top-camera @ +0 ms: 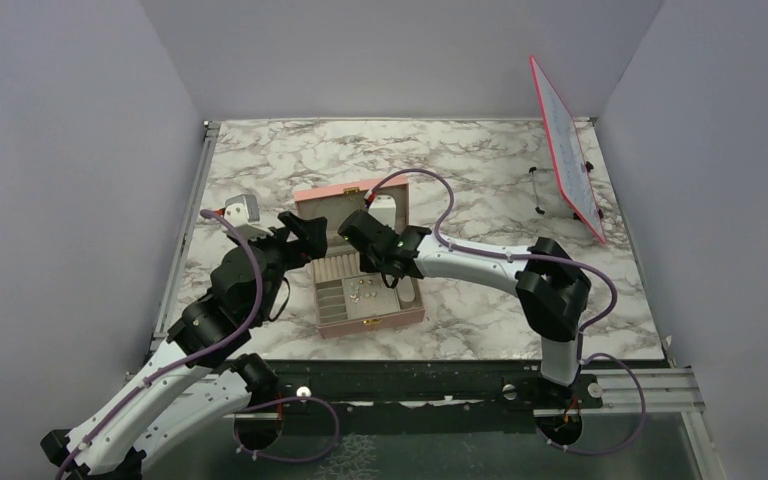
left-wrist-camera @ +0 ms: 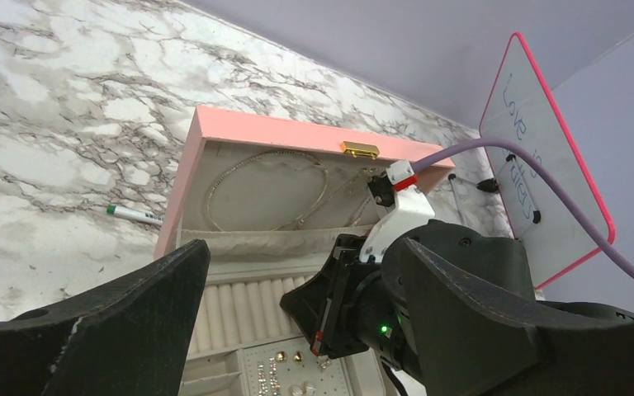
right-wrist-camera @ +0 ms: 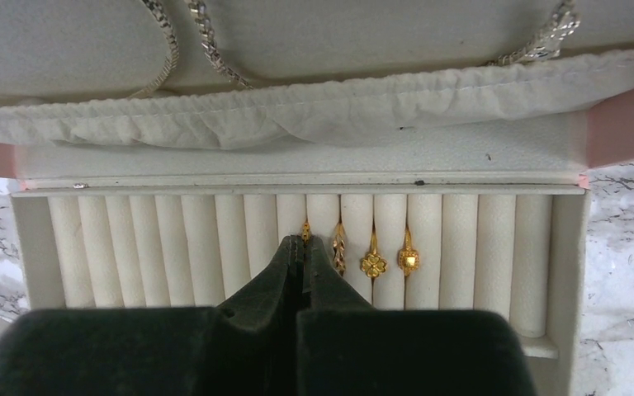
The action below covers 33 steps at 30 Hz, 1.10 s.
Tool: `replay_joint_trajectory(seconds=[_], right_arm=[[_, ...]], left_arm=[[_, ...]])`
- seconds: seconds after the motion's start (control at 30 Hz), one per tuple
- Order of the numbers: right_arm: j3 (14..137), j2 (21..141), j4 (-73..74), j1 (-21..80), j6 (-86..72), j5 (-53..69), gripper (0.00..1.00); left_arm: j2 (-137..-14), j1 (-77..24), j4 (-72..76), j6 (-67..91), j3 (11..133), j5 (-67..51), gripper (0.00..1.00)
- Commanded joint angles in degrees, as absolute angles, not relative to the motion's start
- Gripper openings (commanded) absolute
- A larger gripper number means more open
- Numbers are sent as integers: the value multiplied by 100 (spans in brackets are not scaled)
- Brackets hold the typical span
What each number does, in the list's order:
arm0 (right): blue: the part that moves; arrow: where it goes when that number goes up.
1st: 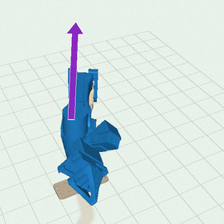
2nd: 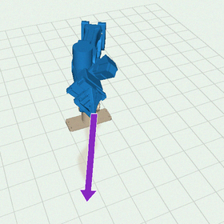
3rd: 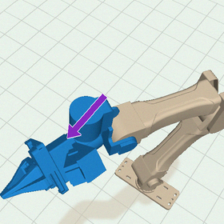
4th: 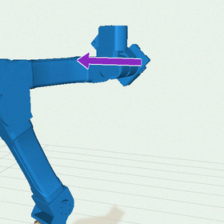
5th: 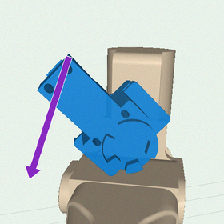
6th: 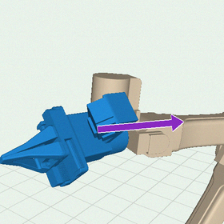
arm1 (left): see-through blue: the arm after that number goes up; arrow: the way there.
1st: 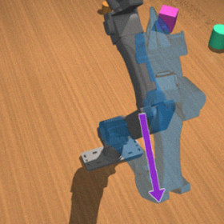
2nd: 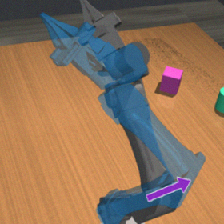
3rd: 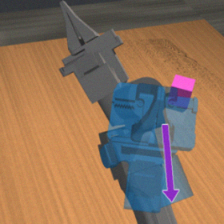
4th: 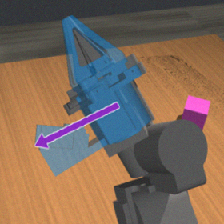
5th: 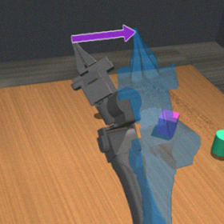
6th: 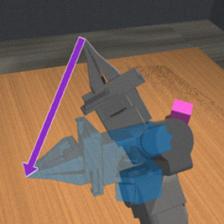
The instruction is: Organize the mixed jewelry
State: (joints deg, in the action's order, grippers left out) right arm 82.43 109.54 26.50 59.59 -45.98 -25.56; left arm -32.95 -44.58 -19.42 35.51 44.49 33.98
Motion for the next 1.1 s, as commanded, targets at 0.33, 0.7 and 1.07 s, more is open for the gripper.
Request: replay_joint_trajectory(seconds=[0.33, 0.7, 1.07], right_arm=[[8400, 10891, 2830, 5994, -4526, -2799, 23], [8197, 10052, 2419, 5994, -4259, -2723, 26], [6391, 7839, 656, 5911, -3054, -2669, 42]], left_arm=[[-3344, -4438, -1922, 3489, 4447, 3457, 86], [-3352, -4438, -1932, 3542, 4491, 3389, 86], [-3521, -4438, -1994, 3534, 4635, 3305, 87]])
